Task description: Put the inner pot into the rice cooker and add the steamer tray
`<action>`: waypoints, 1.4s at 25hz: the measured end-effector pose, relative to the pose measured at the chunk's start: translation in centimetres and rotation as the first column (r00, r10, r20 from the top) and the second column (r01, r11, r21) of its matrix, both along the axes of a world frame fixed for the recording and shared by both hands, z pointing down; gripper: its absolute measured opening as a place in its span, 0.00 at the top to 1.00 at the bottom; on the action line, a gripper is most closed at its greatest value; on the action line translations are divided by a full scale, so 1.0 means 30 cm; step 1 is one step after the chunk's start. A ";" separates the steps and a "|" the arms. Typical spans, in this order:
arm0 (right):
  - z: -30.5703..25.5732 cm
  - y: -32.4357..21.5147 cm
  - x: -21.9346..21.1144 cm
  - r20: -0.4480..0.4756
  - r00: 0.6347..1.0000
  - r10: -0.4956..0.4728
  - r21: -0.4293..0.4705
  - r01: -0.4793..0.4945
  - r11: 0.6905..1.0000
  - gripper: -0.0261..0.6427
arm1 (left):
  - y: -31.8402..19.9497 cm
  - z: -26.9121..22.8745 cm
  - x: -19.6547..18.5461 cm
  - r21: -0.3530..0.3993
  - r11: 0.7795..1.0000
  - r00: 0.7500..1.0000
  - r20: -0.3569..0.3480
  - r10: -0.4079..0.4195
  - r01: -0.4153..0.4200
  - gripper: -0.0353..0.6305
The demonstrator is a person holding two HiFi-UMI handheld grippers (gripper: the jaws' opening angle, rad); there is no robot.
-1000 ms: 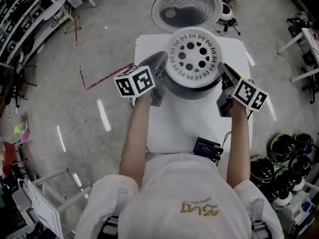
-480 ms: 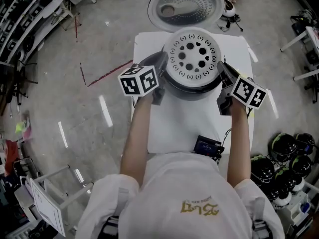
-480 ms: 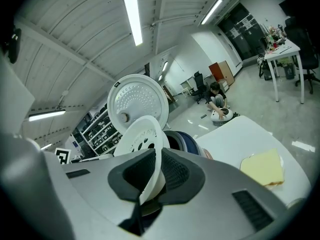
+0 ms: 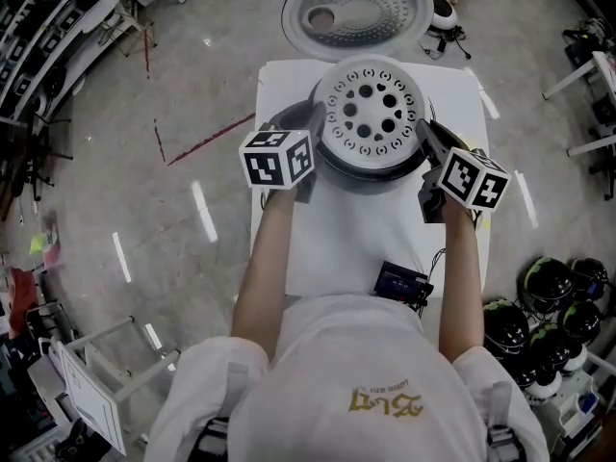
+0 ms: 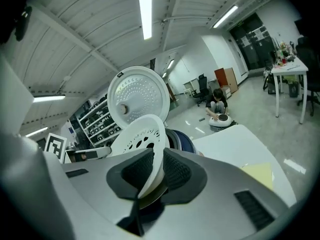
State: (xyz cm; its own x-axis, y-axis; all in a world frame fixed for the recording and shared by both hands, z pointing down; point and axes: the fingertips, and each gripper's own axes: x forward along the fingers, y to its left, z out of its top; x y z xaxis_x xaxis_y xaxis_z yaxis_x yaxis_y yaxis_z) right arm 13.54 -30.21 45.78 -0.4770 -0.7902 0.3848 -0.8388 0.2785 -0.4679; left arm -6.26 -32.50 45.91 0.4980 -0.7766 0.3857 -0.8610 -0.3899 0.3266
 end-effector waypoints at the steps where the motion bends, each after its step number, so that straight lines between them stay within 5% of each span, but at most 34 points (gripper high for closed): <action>1: 0.008 -0.001 -0.001 -0.018 1.000 -0.004 0.000 0.004 1.000 0.85 | -0.001 0.003 0.002 0.003 1.000 1.000 0.016 0.002 -0.002 0.84; 20: 0.043 -0.013 -0.014 -0.236 0.971 -0.024 0.033 0.032 0.999 0.81 | 0.015 0.059 0.046 0.016 0.996 0.965 0.250 0.076 -0.082 0.69; 26: 0.058 -0.015 -0.016 -0.424 0.906 0.006 0.080 0.031 0.996 0.79 | 0.026 0.077 0.059 0.017 0.995 0.949 0.301 0.090 -0.100 0.66; 35: 0.032 0.006 -0.004 -0.391 0.919 0.048 0.126 0.002 0.992 0.79 | 0.038 0.077 0.056 0.033 0.995 0.951 0.298 0.081 -0.095 0.64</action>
